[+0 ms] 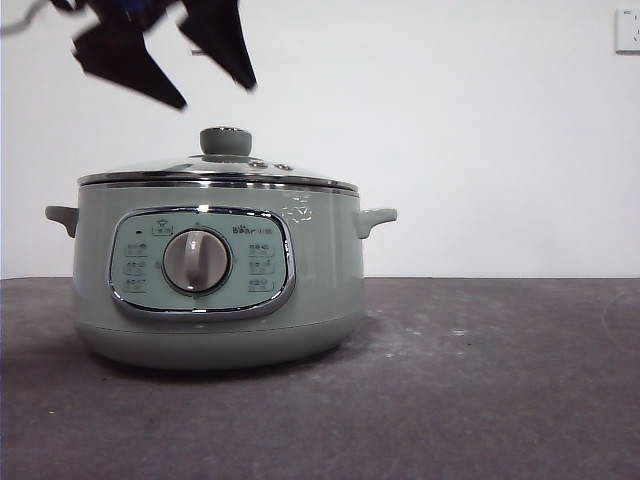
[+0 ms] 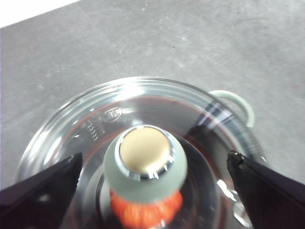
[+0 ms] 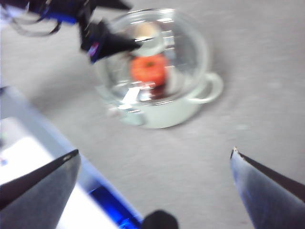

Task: Pick up the pumpkin,open the lid,put the pumpkin in the pot,close the lid

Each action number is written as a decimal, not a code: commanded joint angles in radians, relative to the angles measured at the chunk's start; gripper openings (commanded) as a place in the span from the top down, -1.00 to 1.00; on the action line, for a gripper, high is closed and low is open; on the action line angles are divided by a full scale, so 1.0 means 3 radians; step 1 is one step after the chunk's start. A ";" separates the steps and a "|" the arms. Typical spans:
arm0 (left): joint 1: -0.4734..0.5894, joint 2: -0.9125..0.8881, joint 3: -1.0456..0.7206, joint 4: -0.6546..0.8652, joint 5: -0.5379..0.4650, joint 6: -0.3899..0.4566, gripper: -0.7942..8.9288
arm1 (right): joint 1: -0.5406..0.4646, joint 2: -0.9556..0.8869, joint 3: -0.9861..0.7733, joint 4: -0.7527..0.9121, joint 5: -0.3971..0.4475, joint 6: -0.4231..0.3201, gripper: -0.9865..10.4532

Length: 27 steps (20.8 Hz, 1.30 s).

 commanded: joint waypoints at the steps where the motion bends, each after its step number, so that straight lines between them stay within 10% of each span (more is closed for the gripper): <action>1: -0.0010 -0.0153 0.0223 -0.0519 0.0039 0.0014 -0.27 | 0.0005 0.0004 -0.0001 -0.0036 -0.0165 0.0018 -0.21; 5: -0.0013 -0.0329 0.0807 -0.1709 0.0354 0.0015 -0.24 | 0.0005 0.0006 -0.0001 -0.0191 -0.0326 0.0003 -0.21; 10: -0.0020 -0.0422 0.1381 -0.2542 0.0548 0.0106 0.86 | 0.0005 0.0011 -0.0001 -0.0252 -0.0498 -0.0069 0.58; 11: -0.0020 -0.0439 0.1422 -0.2607 0.0566 0.0117 0.85 | 0.0005 0.0013 -0.0001 -0.0252 -0.0519 -0.0127 0.85; 27: -0.0018 -0.0465 0.1443 -0.2758 0.0533 0.0113 0.84 | 0.0004 -0.0029 -0.0001 -0.0230 -0.0553 -0.0058 0.83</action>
